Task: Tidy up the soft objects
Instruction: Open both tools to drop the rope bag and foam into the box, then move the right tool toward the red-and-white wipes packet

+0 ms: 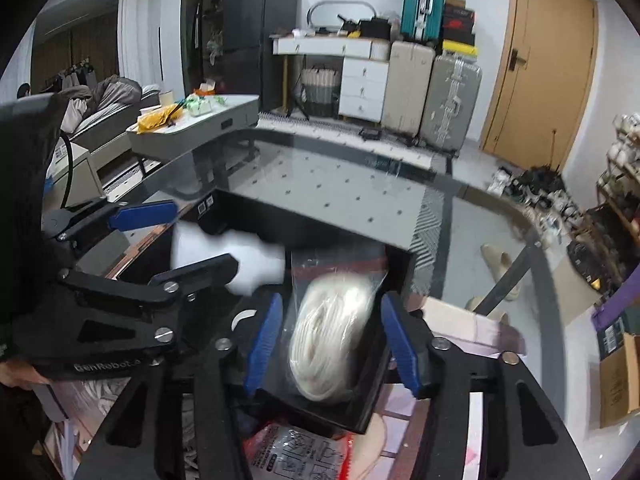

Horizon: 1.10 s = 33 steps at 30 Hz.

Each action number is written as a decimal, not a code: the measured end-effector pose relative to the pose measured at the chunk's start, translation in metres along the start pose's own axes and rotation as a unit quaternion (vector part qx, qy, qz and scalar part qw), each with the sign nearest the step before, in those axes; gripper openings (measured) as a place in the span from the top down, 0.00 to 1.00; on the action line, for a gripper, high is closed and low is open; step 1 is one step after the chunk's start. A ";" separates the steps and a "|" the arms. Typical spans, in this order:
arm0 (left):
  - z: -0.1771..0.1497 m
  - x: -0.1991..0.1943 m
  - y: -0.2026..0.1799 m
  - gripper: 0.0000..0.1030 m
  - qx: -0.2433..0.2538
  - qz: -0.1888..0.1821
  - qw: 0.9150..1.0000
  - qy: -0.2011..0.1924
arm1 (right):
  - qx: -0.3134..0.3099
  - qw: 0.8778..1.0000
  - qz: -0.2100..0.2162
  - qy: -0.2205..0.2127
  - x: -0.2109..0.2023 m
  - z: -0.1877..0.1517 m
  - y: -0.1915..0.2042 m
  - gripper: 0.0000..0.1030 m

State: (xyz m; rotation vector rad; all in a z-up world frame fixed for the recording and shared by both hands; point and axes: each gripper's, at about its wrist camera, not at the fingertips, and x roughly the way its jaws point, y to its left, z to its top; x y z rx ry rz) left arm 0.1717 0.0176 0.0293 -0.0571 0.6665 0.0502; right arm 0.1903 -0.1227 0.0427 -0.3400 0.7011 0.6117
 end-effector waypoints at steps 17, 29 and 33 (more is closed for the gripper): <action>-0.023 -0.080 0.019 0.00 -0.031 -0.004 0.998 -0.051 | 0.067 0.995 -0.030 -0.064 -0.089 -0.032 -0.016 0.01; -0.060 -0.125 0.030 0.00 -0.040 0.009 0.997 -0.071 | 0.091 0.994 -0.026 -0.061 -0.126 -0.072 -0.006 0.01; -0.070 -0.126 0.026 0.00 -0.037 0.020 0.996 -0.073 | 0.098 0.993 -0.022 -0.061 -0.129 -0.079 -0.004 0.01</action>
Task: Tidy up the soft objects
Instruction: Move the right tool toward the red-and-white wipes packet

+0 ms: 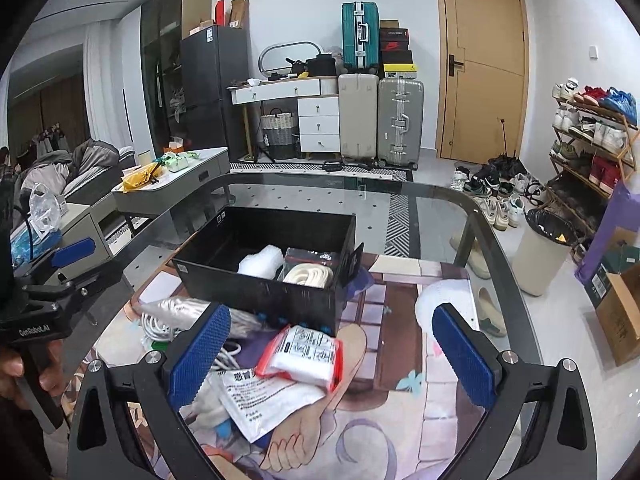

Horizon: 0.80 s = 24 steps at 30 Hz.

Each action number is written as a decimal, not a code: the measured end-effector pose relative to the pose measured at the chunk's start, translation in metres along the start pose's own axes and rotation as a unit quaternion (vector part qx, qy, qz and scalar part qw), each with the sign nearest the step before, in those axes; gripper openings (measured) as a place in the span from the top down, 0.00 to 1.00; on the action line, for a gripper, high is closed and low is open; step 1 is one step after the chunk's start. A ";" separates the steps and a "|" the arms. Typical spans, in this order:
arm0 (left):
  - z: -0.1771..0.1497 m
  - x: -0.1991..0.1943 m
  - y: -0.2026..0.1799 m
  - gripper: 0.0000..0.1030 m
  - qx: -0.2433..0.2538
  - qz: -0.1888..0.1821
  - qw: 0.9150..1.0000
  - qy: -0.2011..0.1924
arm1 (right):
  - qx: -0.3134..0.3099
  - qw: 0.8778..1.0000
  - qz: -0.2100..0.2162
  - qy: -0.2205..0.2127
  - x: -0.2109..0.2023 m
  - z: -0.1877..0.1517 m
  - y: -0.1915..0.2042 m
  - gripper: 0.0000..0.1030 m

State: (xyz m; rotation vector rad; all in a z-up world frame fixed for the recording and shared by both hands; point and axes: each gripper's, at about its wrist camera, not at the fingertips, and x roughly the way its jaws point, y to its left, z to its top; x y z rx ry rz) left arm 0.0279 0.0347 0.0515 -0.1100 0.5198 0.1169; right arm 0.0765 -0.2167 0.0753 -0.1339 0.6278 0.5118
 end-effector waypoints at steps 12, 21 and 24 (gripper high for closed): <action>-0.035 0.020 -0.012 0.00 0.023 -0.003 0.999 0.044 | -0.018 0.999 0.010 0.045 0.015 -0.019 0.006 0.00; -0.043 0.031 -0.014 0.00 0.026 -0.030 0.995 0.090 | -0.006 0.998 0.019 0.061 0.025 -0.023 0.001 0.00; -0.043 0.033 -0.012 0.00 0.023 -0.032 0.995 0.095 | -0.004 0.997 0.018 0.070 0.030 -0.025 0.000 0.00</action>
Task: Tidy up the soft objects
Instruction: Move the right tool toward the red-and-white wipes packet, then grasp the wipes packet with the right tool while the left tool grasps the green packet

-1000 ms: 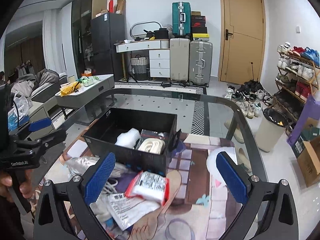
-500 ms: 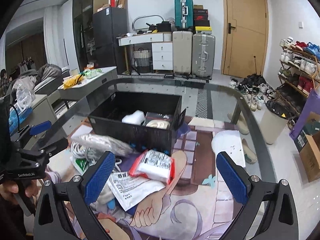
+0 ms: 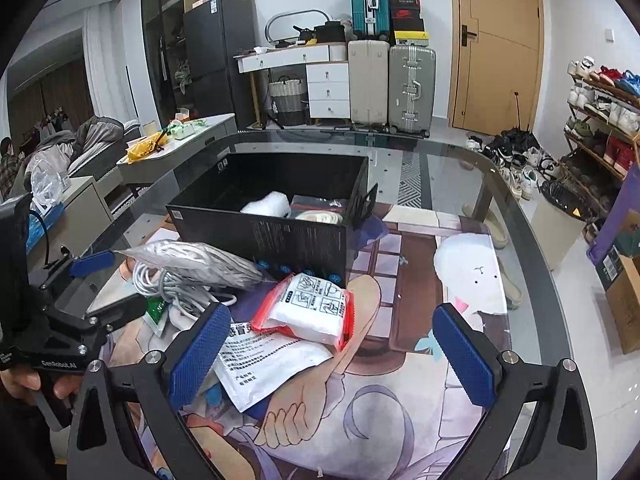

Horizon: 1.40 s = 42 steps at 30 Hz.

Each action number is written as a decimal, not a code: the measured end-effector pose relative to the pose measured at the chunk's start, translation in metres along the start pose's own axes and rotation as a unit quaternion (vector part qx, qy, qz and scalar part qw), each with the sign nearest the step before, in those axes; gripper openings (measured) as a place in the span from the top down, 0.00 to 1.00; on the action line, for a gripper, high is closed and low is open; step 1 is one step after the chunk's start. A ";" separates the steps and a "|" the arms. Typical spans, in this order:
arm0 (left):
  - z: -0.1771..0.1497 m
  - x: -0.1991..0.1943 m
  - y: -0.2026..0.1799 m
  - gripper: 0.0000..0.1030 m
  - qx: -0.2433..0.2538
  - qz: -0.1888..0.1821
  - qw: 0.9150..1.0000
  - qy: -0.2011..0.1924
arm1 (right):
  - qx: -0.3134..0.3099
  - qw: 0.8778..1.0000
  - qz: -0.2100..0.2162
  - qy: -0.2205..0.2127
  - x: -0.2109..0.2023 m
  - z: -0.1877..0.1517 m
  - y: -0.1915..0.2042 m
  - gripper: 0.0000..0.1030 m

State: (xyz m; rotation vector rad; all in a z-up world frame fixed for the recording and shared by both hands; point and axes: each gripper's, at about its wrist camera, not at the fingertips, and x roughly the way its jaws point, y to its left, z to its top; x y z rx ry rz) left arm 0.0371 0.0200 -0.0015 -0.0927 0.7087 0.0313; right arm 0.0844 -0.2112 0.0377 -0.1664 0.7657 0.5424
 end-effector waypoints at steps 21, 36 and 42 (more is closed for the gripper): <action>-0.006 0.020 0.009 0.00 -0.010 -0.018 0.998 0.058 | 0.015 0.998 0.014 0.051 0.037 0.003 -0.003 0.00; -0.005 0.030 0.024 0.00 -0.044 -0.001 0.996 0.079 | 0.055 0.995 0.015 0.078 0.065 0.001 -0.013 0.01; -0.002 0.034 0.019 0.00 -0.040 -0.004 0.995 0.088 | 0.062 0.995 0.032 0.078 0.071 0.001 -0.012 0.12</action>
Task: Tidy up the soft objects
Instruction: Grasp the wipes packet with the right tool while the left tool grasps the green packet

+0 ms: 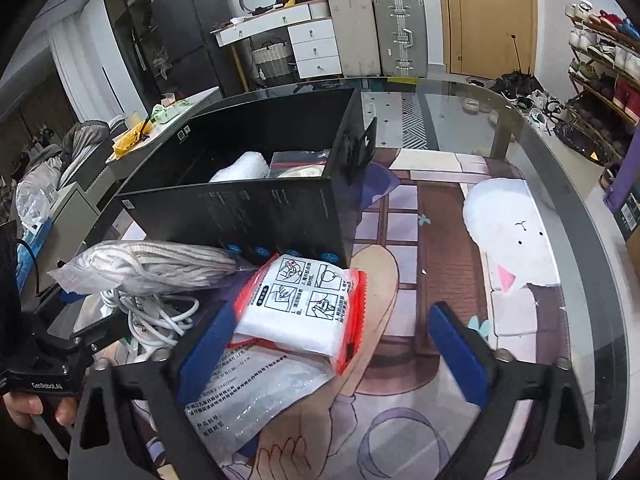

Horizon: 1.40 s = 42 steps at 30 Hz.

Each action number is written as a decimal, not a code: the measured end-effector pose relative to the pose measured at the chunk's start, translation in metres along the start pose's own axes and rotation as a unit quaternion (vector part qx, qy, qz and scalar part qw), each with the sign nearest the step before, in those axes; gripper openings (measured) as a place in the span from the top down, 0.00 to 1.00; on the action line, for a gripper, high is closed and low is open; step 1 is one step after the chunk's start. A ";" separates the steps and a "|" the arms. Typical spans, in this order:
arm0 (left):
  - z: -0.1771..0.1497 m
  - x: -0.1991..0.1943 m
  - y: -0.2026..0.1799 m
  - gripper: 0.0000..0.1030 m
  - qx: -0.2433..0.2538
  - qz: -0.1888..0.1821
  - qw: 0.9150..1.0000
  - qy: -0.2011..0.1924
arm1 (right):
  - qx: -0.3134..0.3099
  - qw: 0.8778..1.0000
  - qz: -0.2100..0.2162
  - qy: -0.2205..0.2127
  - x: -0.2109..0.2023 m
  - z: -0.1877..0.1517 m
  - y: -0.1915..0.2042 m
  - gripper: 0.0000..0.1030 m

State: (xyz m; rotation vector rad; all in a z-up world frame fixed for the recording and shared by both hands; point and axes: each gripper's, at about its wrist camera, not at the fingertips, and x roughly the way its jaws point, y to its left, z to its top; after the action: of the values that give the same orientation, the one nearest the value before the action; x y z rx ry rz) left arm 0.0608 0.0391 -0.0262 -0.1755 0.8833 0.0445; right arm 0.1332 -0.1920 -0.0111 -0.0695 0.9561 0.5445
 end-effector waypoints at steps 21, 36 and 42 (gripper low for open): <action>0.000 0.001 0.001 0.02 -0.004 -0.019 1.000 0.003 | -0.011 0.999 0.040 -0.021 -0.016 -0.012 -0.001 0.49; -0.005 -0.009 -0.003 0.67 0.020 -0.052 0.998 -0.011 | -0.023 0.998 0.042 -0.031 -0.027 -0.011 0.000 0.49; -0.011 -0.015 0.004 0.75 0.012 -0.042 0.999 -0.019 | -0.021 0.998 0.042 -0.037 -0.034 -0.016 0.002 0.49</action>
State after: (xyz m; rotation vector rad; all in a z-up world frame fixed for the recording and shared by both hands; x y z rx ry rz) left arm 0.0421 0.0413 -0.0217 -0.1890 0.8379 -0.0405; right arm 0.1050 -0.2090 0.0064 -0.0469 0.8789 0.6410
